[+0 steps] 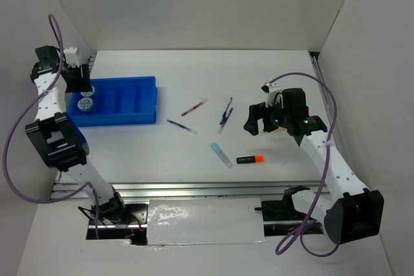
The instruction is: Sort the stationery into containers
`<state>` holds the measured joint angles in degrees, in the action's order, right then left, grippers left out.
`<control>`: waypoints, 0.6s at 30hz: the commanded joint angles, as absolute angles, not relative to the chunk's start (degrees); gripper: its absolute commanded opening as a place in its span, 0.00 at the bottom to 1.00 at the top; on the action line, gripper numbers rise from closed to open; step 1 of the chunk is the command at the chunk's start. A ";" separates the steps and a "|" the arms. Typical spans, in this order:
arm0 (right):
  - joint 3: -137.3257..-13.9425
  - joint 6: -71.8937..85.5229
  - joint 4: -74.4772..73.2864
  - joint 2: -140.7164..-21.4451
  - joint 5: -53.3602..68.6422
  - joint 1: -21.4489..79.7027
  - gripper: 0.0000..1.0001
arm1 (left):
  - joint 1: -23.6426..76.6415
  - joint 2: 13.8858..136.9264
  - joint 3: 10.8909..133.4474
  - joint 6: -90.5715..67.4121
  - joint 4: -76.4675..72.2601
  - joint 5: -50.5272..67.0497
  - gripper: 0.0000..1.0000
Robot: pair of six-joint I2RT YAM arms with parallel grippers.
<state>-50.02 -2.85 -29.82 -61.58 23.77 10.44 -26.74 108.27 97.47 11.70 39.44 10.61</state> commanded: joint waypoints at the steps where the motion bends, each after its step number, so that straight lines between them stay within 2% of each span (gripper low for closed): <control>1: -53.00 -3.16 -29.44 -60.03 23.38 11.16 1.00 | -25.05 98.29 100.03 12.91 38.59 15.38 0.73; 10: -51.15 -3.34 -28.91 -58.97 22.24 11.08 1.00 | -8.89 84.57 88.61 27.24 40.17 23.47 0.65; 18: -49.13 -5.44 -30.50 -58.45 20.05 10.02 0.98 | 9.74 82.44 77.97 32.87 41.05 23.55 0.62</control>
<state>-49.82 -3.62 -30.04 -59.92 21.71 10.44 6.15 82.87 79.92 29.02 40.03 21.52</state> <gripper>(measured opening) 0.989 0.624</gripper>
